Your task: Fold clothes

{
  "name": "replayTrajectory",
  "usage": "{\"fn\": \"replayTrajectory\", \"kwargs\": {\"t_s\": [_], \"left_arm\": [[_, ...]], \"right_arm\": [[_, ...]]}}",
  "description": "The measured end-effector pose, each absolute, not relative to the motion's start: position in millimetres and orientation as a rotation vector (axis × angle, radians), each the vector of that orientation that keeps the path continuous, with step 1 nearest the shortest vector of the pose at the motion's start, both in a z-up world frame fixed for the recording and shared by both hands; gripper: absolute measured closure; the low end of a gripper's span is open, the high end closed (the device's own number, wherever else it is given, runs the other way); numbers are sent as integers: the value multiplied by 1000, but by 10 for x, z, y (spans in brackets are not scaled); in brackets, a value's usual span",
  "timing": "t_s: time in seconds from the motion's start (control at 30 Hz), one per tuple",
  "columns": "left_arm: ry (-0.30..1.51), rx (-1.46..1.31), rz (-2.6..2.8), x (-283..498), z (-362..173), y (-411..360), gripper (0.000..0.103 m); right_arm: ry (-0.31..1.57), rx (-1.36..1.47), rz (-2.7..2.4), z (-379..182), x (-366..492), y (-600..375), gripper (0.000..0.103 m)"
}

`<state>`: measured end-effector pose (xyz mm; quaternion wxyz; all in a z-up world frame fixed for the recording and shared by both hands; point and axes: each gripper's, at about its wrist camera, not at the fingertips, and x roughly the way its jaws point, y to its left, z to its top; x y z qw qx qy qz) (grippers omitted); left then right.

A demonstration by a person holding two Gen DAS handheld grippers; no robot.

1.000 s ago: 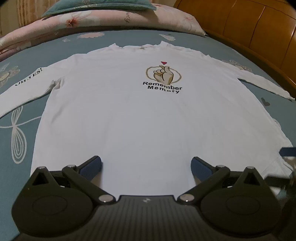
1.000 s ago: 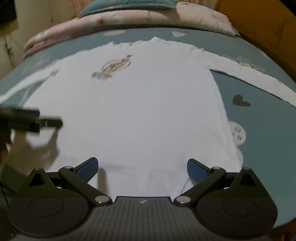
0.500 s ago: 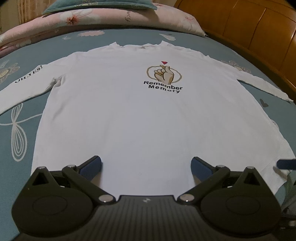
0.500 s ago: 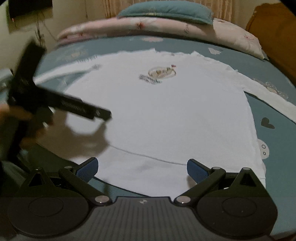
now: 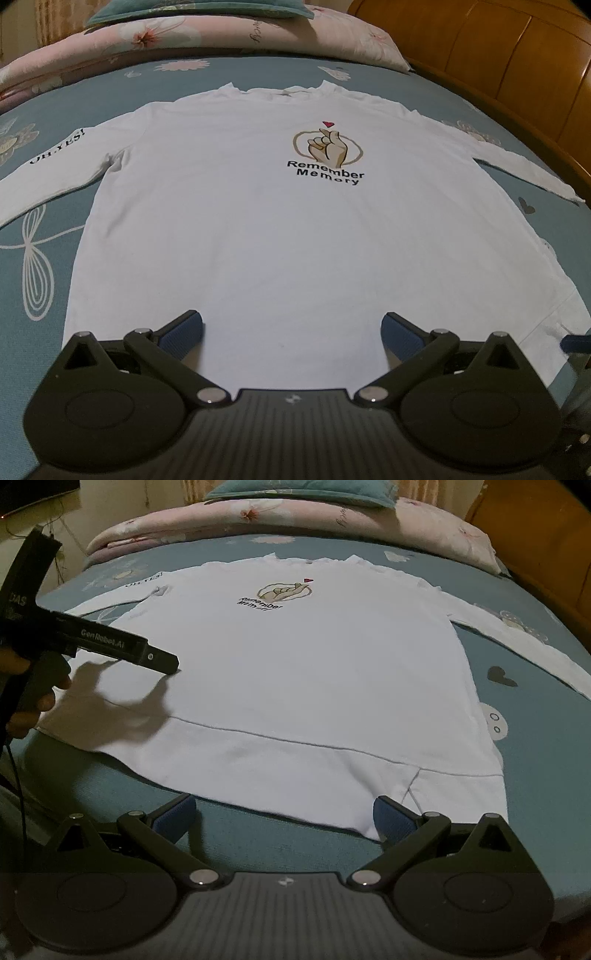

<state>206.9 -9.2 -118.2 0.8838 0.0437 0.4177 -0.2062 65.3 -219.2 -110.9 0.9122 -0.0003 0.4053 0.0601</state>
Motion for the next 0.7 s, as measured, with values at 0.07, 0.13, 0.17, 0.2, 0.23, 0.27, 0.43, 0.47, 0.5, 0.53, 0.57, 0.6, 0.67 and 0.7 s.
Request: {"fn": "replayTrajectory", "kwargs": {"t_s": [0.07,0.13,0.17,0.2,0.23,0.27,0.43,0.47,0.5,0.53,0.57,0.6,0.67,0.7], "left_arm": [[869,92,-429,2070,-1183,-92,1],[868,94,-428,2069,-1187,-96,1],[867,96,-428,2067,-1188,-99,1],[866,101,-428,2065,-1191,-104,1],[866,106,-428,2062,-1192,-110,1],[865,112,-427,2060,-1193,-117,1],[867,107,-431,2062,-1188,-103,1],[867,104,-432,2064,-1187,-98,1],[867,104,-432,2063,-1188,-98,1],[867,104,-432,2062,-1189,-97,1],[866,106,-431,2059,-1190,-100,1],[864,109,-431,2054,-1192,-103,1],[862,114,-430,2048,-1194,-109,1],[862,116,-431,2047,-1195,-110,1]], "right_arm": [[811,6,124,-1034,683,-2173,0],[777,7,136,-970,743,-2141,0],[768,7,146,-953,794,-2120,0],[761,6,152,-951,842,-2104,0],[769,9,153,-978,886,-2099,0],[784,16,151,-1016,927,-2099,0],[793,26,131,-1194,854,-2155,0],[788,16,124,-1209,806,-2167,0],[781,6,116,-1224,759,-2181,0],[778,0,107,-1236,722,-2197,0],[770,0,108,-1243,690,-2220,0],[764,2,115,-1245,664,-2240,0],[773,3,107,-1227,651,-2252,0],[784,14,95,-1204,661,-2250,0]]}}
